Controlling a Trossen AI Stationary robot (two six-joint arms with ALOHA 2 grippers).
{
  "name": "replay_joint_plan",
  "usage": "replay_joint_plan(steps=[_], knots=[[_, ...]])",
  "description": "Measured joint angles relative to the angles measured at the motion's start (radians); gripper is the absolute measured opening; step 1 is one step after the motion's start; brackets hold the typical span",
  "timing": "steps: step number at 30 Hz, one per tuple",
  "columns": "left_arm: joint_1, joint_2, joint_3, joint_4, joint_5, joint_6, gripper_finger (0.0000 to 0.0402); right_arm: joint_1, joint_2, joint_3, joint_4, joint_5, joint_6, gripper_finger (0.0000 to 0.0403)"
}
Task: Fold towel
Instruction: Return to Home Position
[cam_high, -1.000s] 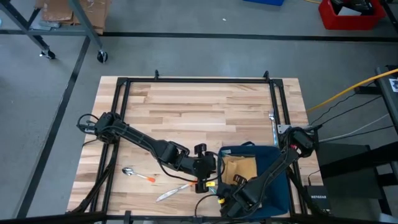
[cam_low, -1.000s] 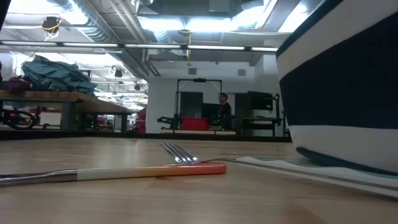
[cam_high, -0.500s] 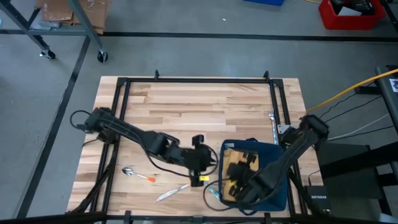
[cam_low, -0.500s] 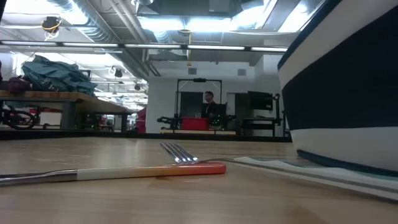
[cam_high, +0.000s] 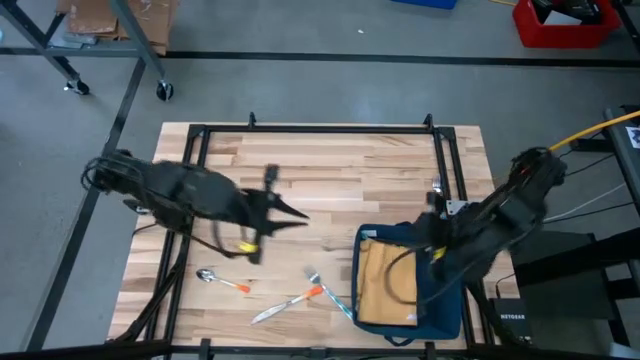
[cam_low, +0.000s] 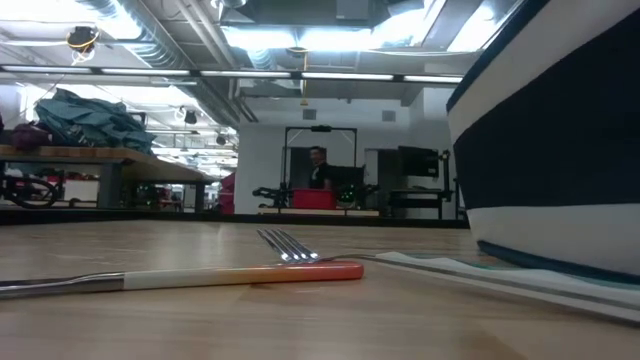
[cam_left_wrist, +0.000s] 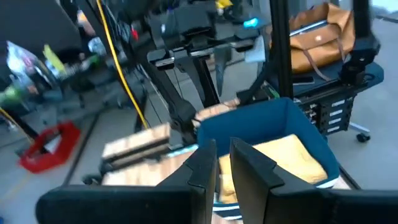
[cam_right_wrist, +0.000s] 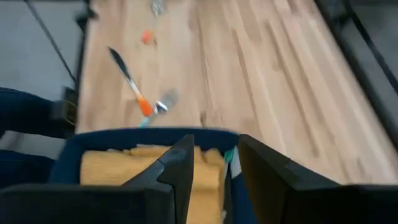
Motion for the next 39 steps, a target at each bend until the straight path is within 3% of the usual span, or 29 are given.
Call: replay_joint_plan(steps=[7,18,25,27,32,35,39], knots=[[0.000,-0.175,0.000,-0.075,0.000,0.092,0.0043,0.000,-0.137,0.151,0.002,0.002,-0.232,0.0131],[0.000,-0.357,0.000,-0.166,-0.001,0.011,0.0043,0.000,-0.290,0.273,0.010,-0.003,-0.242,0.0131],[0.000,-0.423,0.000,-0.271,0.000,0.098,0.0043,0.000,-0.369,0.273,0.010,-0.003,-0.262,0.0131],[0.000,-0.444,0.000,-0.370,0.001,0.044,0.0043,0.000,-0.393,0.273,0.009,-0.003,-0.257,0.0131],[0.000,-0.504,-0.019,-0.611,0.000,-0.262,0.0043,0.000,-0.468,0.216,0.012,-0.001,-0.229,0.0131],[0.000,-0.536,-0.070,-0.644,0.000,-0.373,0.0043,0.000,-0.518,0.135,0.022,0.012,-0.202,0.0131],[0.000,-0.571,-0.170,-0.653,0.000,-0.399,0.0043,0.000,-0.599,-0.014,0.074,0.048,-0.139,0.0131]])
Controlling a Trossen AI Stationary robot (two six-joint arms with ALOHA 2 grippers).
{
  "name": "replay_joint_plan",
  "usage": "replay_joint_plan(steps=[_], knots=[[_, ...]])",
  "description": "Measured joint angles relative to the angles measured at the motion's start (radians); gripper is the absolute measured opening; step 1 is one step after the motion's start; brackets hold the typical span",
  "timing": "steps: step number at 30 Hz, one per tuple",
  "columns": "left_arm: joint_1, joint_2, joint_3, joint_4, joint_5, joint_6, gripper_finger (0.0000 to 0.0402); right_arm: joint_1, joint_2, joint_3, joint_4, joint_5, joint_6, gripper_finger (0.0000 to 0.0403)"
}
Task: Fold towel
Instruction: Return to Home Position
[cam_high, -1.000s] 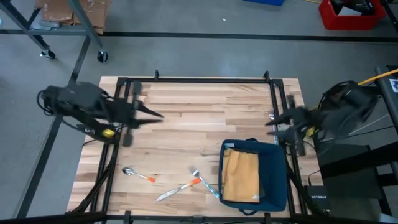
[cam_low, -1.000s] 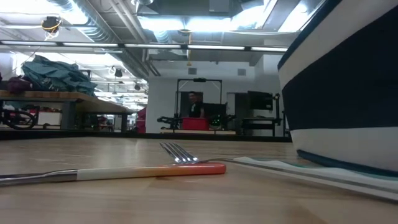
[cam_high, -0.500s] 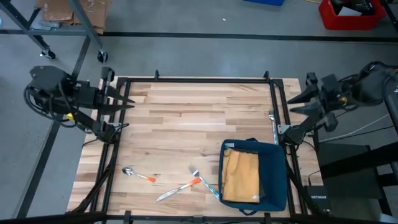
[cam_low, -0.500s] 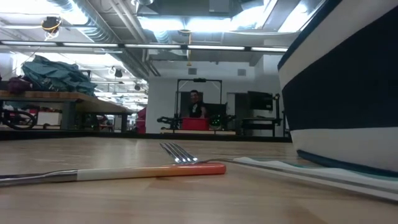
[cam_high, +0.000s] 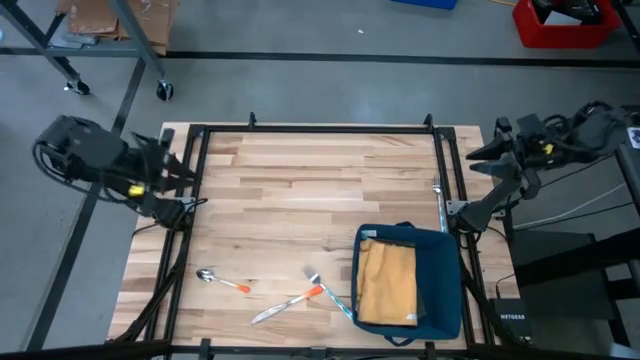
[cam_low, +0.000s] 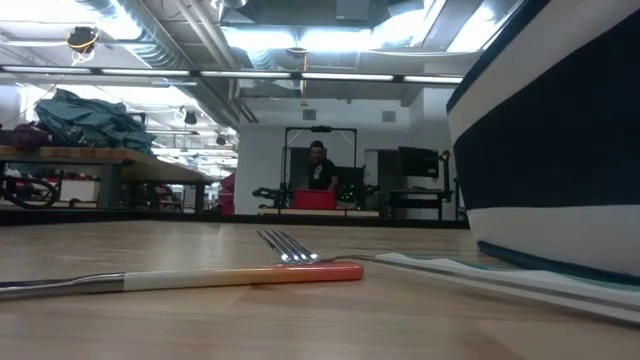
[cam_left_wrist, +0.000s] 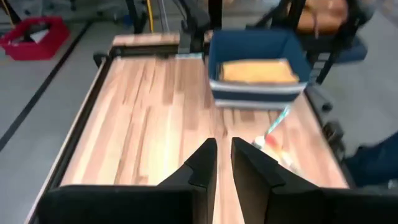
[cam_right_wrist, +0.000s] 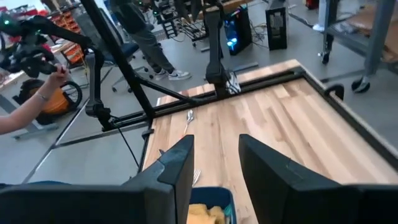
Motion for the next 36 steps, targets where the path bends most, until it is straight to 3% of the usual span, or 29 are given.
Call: replay_joint_plan(steps=[4,16,27,36], knots=[[-0.001,-0.033,-0.127,0.032,0.000,0.045,0.0043,0.000,-0.089,-0.174,0.108,-0.007,0.037,0.0131],[-0.001,-0.181,-0.537,0.337,0.031,0.172,0.0043,0.000,-0.400,-0.639,0.462,-0.033,0.045,0.0131],[-0.001,-0.421,-0.791,0.584,0.089,0.103,0.0043,0.000,-0.618,-0.947,0.723,-0.117,0.037,0.0131],[-0.001,-0.607,-1.022,0.861,0.161,0.096,0.0043,0.000,-0.697,-1.148,0.889,-0.198,0.035,0.0131]])
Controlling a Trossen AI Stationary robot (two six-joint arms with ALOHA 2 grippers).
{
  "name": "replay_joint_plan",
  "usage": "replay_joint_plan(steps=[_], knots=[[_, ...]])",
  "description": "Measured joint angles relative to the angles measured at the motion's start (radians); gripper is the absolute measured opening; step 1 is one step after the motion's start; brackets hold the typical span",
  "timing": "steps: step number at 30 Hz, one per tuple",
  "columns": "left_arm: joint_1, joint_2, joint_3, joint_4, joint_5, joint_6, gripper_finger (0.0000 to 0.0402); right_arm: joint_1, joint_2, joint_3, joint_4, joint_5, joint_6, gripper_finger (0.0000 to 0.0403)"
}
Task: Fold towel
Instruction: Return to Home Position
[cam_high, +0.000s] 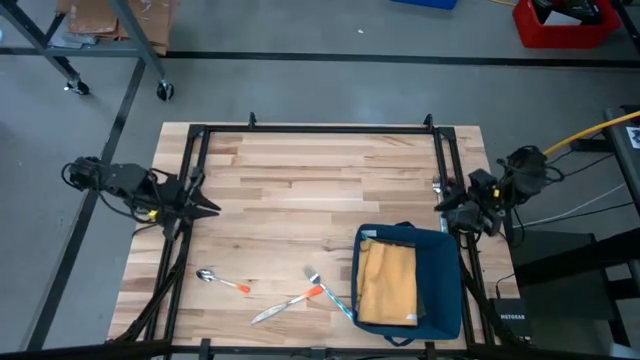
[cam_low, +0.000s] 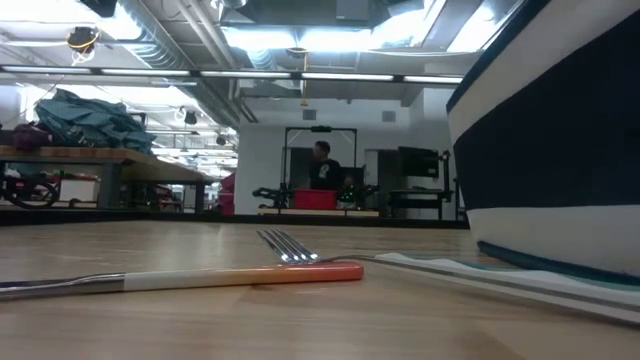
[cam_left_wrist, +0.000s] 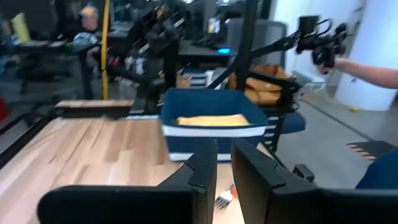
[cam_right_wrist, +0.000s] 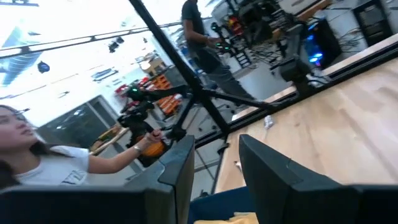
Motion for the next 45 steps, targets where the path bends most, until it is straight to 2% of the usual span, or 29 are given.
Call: replay_joint_plan(steps=[4,10,17,23,29,34,39,45], knots=[[0.000,-0.040,-0.106,0.112,0.043,0.029,0.0043,0.000,-0.010,-0.083,0.124,-0.057,-0.009,0.0131],[0.000,-0.054,-0.260,0.285,0.045,0.025,0.0043,0.000,-0.010,-0.186,0.291,-0.119,-0.054,0.0131],[0.000,-0.054,-0.408,0.530,0.045,0.030,0.0043,0.000,-0.010,-0.233,0.320,-0.122,-0.054,0.0131],[0.000,-0.054,-0.515,0.700,0.045,0.078,0.0043,0.000,-0.010,-0.282,0.419,-0.149,-0.058,0.0131],[0.000,-0.054,-0.543,0.710,0.056,0.084,0.0043,0.000,-0.010,-0.294,0.416,-0.153,-0.078,0.0131],[0.000,-0.054,-0.543,0.710,0.113,0.180,0.0043,0.000,-0.010,-0.294,0.417,-0.161,-0.160,0.0131],[0.000,-0.054,-0.543,0.713,0.113,0.273,0.0043,0.000,-0.010,-0.294,0.417,-0.166,-0.181,0.0131],[0.000,-0.054,-0.543,0.709,0.114,0.298,0.0043,0.000,-0.010,-0.297,0.421,-0.174,-0.288,0.0131]])
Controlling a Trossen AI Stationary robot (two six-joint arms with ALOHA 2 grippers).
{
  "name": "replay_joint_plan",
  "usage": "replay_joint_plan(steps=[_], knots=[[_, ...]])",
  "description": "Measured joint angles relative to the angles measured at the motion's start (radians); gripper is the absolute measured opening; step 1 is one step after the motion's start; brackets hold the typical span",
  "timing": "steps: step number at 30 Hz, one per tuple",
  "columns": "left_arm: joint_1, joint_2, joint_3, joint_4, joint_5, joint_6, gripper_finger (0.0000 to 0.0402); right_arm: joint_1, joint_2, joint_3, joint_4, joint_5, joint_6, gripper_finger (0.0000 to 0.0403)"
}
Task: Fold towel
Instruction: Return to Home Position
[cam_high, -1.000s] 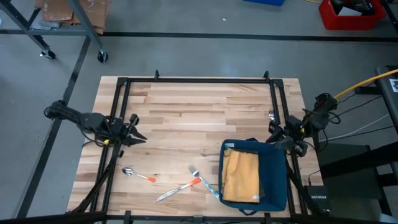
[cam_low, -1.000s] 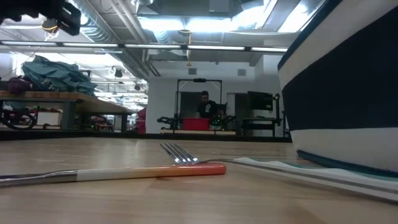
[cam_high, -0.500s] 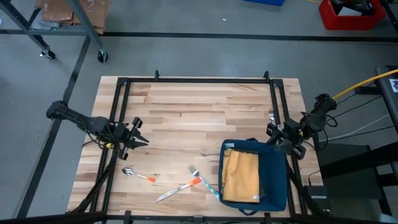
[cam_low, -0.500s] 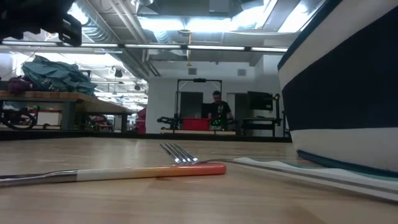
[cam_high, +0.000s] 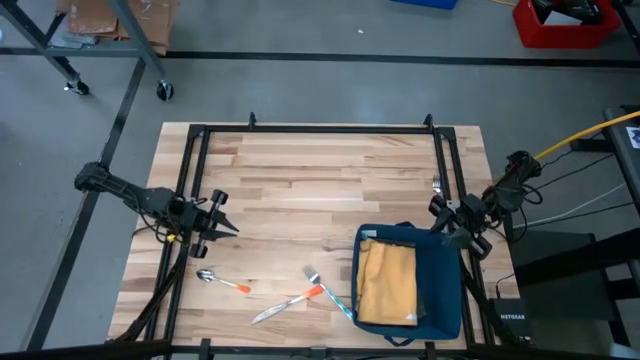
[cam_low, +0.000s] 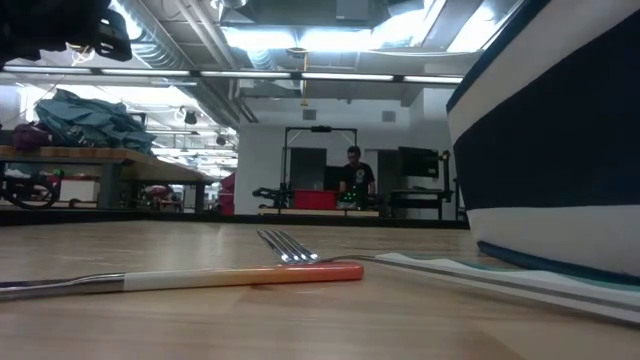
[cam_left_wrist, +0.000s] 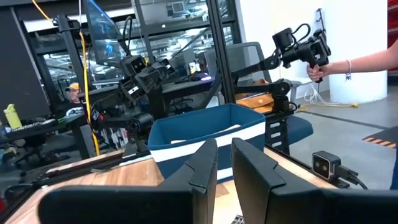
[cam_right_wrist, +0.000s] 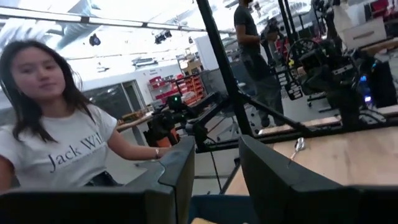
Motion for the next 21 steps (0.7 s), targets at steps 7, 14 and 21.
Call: replay_joint_plan(steps=[7,14,21], knots=[[0.000,0.000,0.000,-0.004,0.000,-0.009,0.0043,0.000,0.000,-0.180,0.251,-0.057,-0.024,0.0131],[0.001,0.000,0.001,-0.004,-0.002,-0.021,0.0043,0.000,0.003,-0.217,0.284,-0.031,-0.071,0.0131],[0.001,0.000,0.001,0.004,-0.034,0.087,0.0043,0.000,0.003,-0.217,0.266,0.099,-0.289,0.0131]])
